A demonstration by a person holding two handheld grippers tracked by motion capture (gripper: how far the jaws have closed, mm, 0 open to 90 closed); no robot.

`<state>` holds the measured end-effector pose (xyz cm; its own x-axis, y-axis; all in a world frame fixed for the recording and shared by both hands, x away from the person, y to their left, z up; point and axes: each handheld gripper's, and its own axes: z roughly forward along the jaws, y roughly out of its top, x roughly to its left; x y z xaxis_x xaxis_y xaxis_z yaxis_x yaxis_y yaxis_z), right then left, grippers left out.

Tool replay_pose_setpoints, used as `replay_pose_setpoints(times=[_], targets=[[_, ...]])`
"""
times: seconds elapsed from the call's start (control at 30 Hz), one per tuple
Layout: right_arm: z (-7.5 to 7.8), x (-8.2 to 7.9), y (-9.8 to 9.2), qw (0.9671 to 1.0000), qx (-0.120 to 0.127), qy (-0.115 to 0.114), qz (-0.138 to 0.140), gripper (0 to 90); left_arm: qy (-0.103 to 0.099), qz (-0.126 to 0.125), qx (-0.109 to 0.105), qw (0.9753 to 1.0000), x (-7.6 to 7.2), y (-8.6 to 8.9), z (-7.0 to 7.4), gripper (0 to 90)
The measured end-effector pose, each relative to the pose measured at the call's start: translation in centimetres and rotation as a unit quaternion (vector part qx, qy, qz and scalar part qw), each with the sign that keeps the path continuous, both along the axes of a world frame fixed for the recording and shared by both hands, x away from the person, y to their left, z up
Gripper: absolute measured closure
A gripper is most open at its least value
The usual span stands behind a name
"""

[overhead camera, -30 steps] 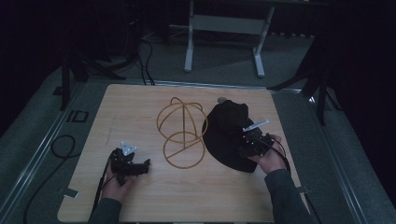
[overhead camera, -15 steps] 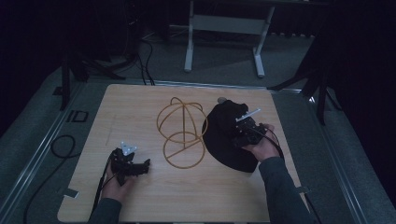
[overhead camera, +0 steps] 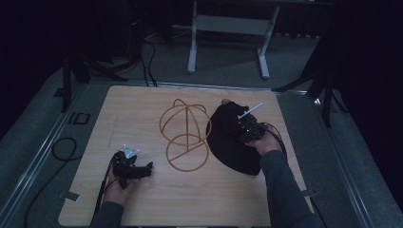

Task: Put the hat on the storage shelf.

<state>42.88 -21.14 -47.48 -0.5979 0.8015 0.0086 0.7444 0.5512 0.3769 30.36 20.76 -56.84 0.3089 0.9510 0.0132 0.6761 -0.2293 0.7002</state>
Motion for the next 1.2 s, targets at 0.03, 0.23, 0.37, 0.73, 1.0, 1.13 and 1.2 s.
replay_pose_setpoints(times=[0.03, 0.23, 0.37, 0.73, 1.0, 1.13, 1.2], targets=[[0.1, 0.0, 0.1, 0.9999, -0.009, -0.001, 0.005, 78.3, 0.0, 0.0, 0.0, 1.0, 0.0, 0.0, 0.0, 7.0], [0.7, 0.1, 0.7, 0.9989, -0.04, -0.002, 0.024, 85.2, 0.0, 0.0, 0.0, 1.0, 0.0, 0.0, 0.0, 7.0], [1.5, 0.2, 0.8, 0.9985, -0.046, -0.008, 0.029, 86.8, 0.0, 0.0, 0.0, 1.0, 0.0, 0.0, 0.0, 7.0], [3.7, 0.3, 0.3, 0.9983, -0.04, -0.026, 0.035, 87.6, 0.0, -0.002, 0.002, 1.0, 0.0, 0.0, 0.0, 7.0], [4.7, 0.2, 0.0, 0.9976, -0.046, -0.033, 0.04, 87.6, 0.001, -0.001, 0.002, 1.0, 0.0, 0.0, 0.0, 7.0], [5.6, 0.2, -0.3, 0.9969, -0.046, -0.041, 0.048, 87.6, 0.001, -0.001, 0.002, 1.0, 0.0, 0.0, 0.0, 7.0], [5.9, 0.2, -0.3, 0.9966, -0.048, -0.045, 0.05, 87.5, 0.001, -0.001, 0.002, 1.0, 0.0, 0.0, 0.0, 7.0]])
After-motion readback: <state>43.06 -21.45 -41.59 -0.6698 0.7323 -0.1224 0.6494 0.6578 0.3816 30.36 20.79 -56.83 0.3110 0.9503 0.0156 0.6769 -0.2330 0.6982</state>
